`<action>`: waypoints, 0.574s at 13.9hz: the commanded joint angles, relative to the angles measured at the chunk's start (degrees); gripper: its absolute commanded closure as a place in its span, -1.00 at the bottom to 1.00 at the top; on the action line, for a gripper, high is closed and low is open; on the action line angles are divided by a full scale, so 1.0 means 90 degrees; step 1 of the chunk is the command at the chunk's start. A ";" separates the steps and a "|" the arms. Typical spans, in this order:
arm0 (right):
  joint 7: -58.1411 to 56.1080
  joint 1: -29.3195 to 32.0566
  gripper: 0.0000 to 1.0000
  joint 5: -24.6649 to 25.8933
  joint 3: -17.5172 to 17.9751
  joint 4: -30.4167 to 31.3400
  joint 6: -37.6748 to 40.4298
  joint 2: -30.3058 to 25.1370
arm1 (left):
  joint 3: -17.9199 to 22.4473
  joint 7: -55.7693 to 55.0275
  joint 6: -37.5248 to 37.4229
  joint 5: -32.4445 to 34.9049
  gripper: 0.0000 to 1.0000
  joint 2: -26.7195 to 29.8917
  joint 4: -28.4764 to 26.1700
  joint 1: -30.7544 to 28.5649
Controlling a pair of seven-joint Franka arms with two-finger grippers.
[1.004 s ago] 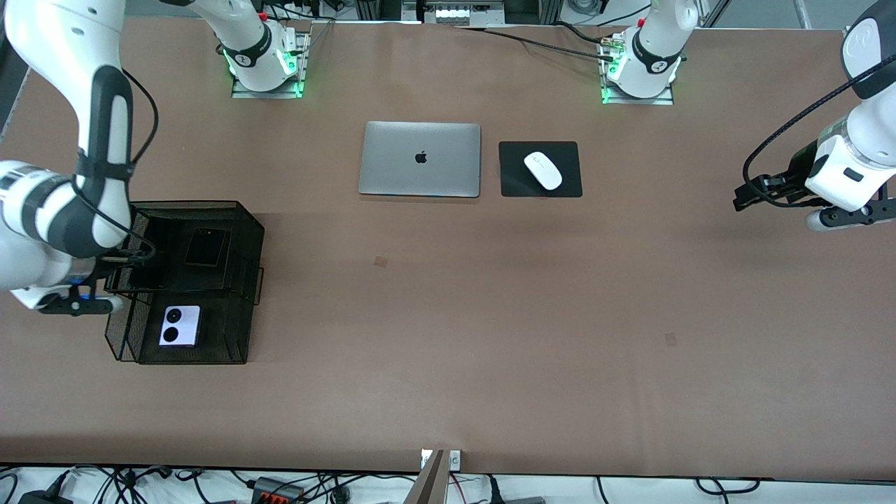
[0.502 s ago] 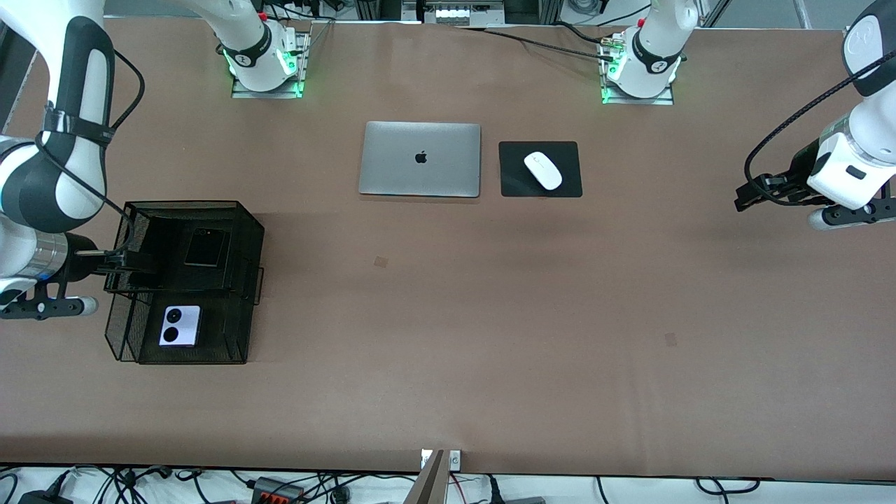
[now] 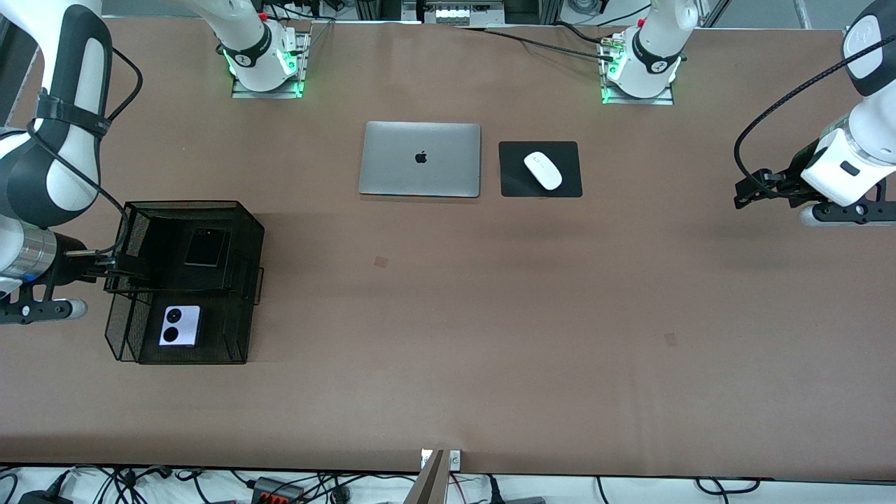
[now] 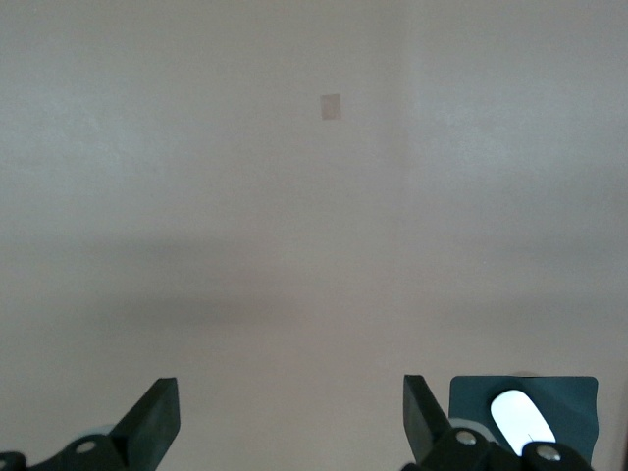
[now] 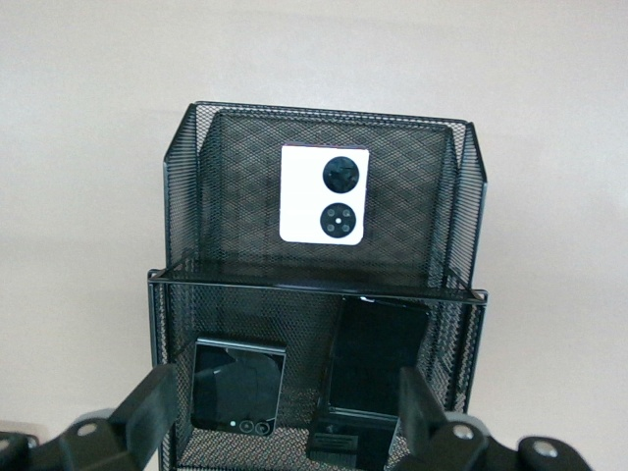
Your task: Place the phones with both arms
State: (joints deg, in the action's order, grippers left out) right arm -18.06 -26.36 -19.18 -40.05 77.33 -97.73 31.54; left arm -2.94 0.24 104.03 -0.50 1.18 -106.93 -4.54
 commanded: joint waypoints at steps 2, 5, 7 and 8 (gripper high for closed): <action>0.1006 0.0554 -1.00 0.0060 0.1037 -0.0174 -0.0010 -0.0329 | -0.0035 0.0364 0.0042 -0.0101 -1.00 0.0172 -0.0140 -0.0023; 0.1731 0.1305 -1.00 0.1054 0.2520 -0.0165 -0.0069 -0.0847 | -0.0035 0.0355 0.0033 -0.0101 -1.00 0.0172 -0.0150 -0.0023; 0.1831 0.2153 -1.00 0.1466 0.3556 -0.0146 -0.0118 -0.1121 | -0.0035 0.0364 0.0033 -0.0101 -1.00 0.0162 -0.0150 -0.0023; 0.1802 0.2554 -1.00 0.1593 0.3947 -0.0145 -0.0118 -0.1238 | -0.0035 0.0374 0.0033 -0.0101 -1.00 0.0172 -0.0150 -0.0013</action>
State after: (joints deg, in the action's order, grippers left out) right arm -2.17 -11.15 -7.33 -12.32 75.06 -98.47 23.58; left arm -3.07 1.85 104.03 -0.50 1.18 -106.93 -4.43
